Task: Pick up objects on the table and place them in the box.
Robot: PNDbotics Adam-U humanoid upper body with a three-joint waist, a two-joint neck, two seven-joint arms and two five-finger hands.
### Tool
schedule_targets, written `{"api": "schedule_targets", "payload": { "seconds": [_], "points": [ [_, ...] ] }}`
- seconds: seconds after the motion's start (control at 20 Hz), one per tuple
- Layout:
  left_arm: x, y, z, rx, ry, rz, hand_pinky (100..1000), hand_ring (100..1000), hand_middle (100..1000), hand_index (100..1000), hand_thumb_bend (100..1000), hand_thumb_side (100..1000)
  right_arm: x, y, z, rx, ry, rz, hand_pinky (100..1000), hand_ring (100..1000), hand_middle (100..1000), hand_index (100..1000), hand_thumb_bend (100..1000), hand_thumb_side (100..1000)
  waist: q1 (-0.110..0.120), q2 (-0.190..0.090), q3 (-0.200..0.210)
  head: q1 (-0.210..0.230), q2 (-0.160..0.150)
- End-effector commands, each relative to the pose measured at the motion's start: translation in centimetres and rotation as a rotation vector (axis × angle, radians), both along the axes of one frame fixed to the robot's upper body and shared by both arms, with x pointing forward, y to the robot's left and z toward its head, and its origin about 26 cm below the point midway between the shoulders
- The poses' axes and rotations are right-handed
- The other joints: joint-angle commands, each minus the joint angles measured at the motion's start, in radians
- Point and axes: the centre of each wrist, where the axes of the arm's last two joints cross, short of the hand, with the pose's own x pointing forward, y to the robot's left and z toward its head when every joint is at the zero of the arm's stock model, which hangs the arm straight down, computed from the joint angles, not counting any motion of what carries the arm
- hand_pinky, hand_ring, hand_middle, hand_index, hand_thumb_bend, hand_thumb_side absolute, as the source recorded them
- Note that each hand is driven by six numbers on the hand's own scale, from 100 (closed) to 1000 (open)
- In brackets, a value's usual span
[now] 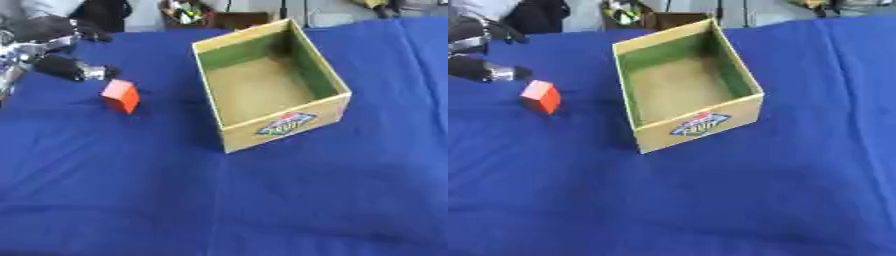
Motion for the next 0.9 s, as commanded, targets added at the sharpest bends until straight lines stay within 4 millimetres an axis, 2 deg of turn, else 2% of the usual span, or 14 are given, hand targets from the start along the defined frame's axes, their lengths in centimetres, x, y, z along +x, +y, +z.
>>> {"api": "schedule_targets", "payload": {
  "seconds": [0.05,0.55,0.75,0.9],
  "points": [
    [-1.18,1.16,2.49,0.009,-0.023,0.009,556,832,820,930,511,1000,-0.21,-0.29,0.93,-0.024,-0.034,0.001,732,598,501,664,100,810,-0.004,-0.013,0.0,0.008,-0.009],
    [-1.56,1.95,2.5,-0.001,0.021,-0.023,552,830,826,946,520,930,-0.22,-0.26,0.9,-0.026,-0.032,-0.002,733,598,500,664,100,811,-0.004,-0.011,0.001,0.006,-0.017],
    [-1.68,2.02,2.32,0.05,0.042,-0.05,602,857,871,996,599,908,-0.22,-0.27,0.89,-0.027,-0.032,-0.003,733,598,500,664,100,812,-0.003,-0.01,-0.001,0.007,-0.017],
    [-1.7,1.66,2.33,0.12,0.075,-0.082,642,876,908,1000,683,913,-0.23,-0.23,0.86,-0.03,-0.03,-0.003,733,597,500,663,100,812,-0.001,-0.008,-0.007,0.008,-0.016]
  ]
}}
